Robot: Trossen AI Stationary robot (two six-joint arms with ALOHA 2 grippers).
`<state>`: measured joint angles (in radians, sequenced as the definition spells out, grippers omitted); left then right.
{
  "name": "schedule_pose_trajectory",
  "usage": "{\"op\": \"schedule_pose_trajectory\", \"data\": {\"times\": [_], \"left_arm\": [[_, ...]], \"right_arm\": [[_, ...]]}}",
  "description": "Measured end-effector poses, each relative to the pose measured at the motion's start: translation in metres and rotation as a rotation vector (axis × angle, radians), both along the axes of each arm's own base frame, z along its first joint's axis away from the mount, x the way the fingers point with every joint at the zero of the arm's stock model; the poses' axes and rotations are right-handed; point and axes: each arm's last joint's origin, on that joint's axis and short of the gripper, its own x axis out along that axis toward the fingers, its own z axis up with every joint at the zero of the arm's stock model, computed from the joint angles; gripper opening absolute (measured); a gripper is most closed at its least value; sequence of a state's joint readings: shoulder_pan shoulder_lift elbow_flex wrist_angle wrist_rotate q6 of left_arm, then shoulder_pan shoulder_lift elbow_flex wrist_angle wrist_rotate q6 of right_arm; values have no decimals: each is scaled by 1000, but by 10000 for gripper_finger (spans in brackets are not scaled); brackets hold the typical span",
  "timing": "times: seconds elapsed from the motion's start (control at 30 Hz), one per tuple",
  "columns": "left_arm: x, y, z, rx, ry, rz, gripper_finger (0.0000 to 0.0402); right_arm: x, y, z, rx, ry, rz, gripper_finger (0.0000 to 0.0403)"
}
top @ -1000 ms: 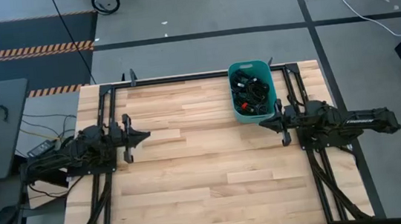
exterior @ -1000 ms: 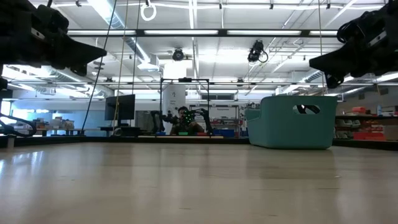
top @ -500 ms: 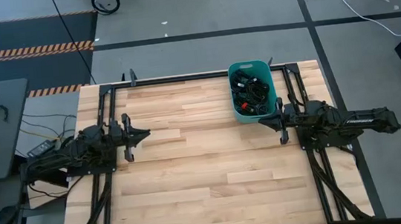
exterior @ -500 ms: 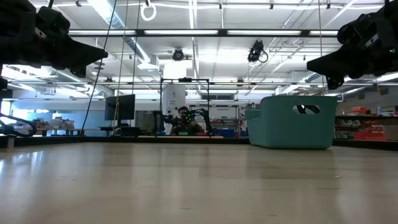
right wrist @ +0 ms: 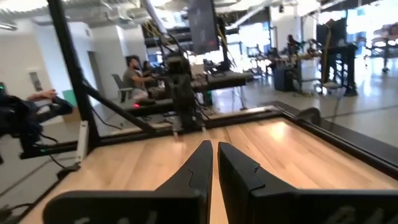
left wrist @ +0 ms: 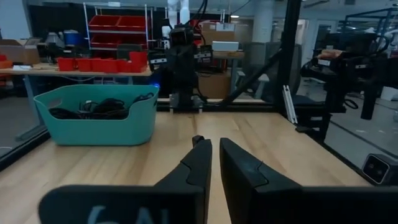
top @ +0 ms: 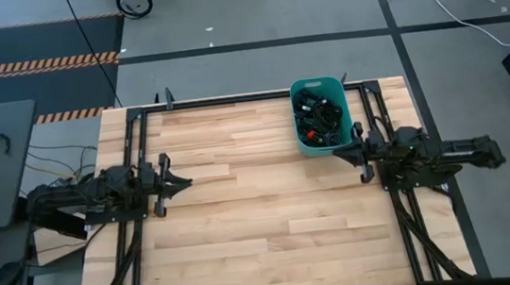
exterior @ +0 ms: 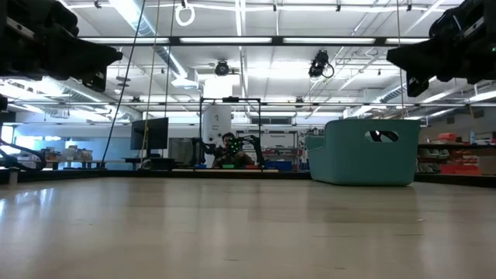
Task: Pick and place USB-C Cables
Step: Return to Home Position
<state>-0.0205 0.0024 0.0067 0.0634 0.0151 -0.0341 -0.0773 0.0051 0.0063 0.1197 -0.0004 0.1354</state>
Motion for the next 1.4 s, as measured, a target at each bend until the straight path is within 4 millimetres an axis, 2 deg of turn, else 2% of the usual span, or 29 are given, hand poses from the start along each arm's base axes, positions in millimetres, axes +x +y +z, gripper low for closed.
{"op": "schedule_pose_trajectory", "data": {"times": [0.6,0.73,1.03,1.4], "left_arm": [[0,0,0,0,5,-1,33],[0,0,0,42,3,11,38],[0,1,-4,98,37,31,28],[0,1,1,96,-10,26,40]], "right_arm": [[0,1,2,-3,-21,17,33],[0,0,3,-67,-22,-10,32],[2,-1,-11,11,121,-43,31],[3,-1,-12,13,136,-45,31]]}}
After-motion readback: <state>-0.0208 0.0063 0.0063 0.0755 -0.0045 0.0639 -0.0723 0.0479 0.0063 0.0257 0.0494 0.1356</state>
